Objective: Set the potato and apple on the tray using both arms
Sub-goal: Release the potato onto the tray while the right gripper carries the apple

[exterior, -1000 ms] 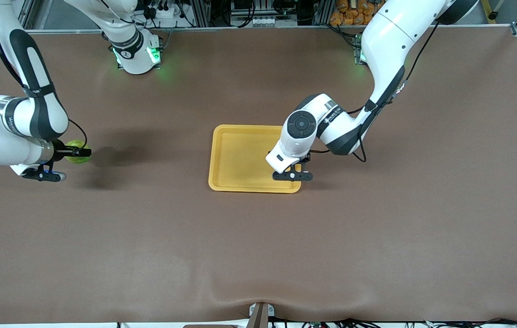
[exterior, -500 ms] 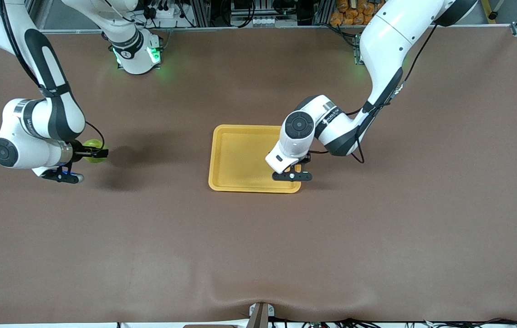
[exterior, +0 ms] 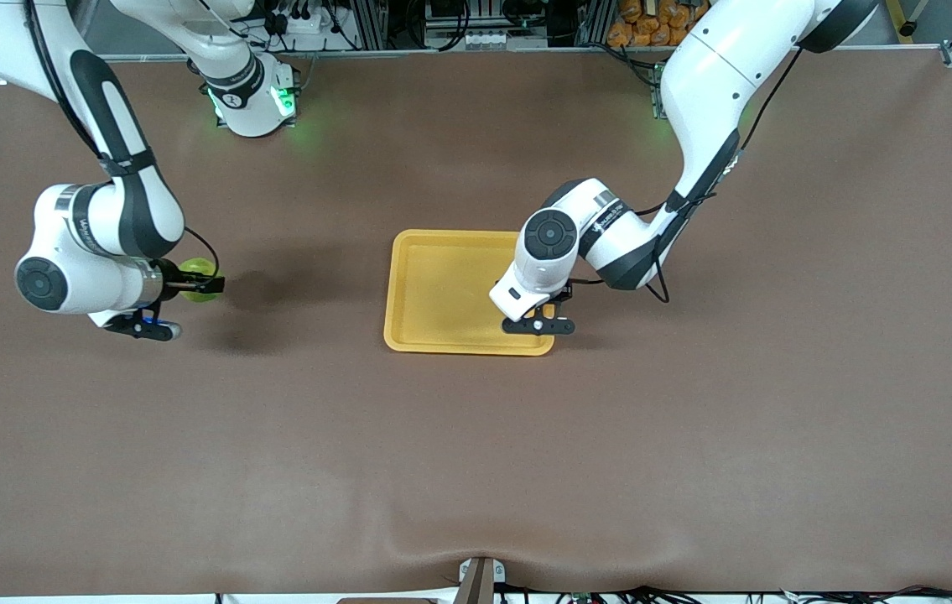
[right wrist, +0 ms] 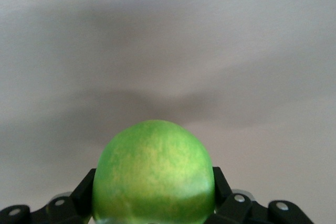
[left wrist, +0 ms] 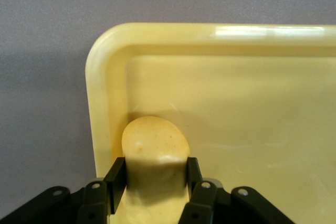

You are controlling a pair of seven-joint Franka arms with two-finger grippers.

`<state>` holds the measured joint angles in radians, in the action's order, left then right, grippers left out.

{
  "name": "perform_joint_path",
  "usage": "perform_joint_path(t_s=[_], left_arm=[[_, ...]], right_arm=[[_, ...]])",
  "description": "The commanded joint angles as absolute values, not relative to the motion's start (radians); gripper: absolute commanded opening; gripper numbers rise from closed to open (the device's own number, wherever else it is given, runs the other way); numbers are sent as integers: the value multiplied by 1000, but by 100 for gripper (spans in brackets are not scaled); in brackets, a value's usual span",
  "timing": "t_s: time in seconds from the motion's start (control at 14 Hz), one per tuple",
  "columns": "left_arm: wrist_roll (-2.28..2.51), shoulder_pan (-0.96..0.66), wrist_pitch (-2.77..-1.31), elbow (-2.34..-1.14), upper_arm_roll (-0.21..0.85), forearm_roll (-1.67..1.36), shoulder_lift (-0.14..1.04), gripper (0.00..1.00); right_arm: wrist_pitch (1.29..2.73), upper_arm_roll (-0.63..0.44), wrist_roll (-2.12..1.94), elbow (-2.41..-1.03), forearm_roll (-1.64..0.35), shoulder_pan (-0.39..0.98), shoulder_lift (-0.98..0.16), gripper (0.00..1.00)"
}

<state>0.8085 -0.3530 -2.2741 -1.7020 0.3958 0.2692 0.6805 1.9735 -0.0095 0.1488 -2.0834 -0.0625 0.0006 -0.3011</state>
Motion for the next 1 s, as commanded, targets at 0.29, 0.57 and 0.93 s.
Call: perform_joint_path(t_s=[0.29,0.57,0.93], left_arm=[[836,-351,-2257,-1671,380,336,677,100],[836,-330,-2255,-1669,380,333,635,100],[824,-255,-2126,-1663,390,325,511,100]], right_arm=[[1940,-15,291,-2065,-133,121,-281,0],[1940,-15,466,-2039,-153,225,-281,0],[1950,-17,636,-1988,-262,350,-296,0]])
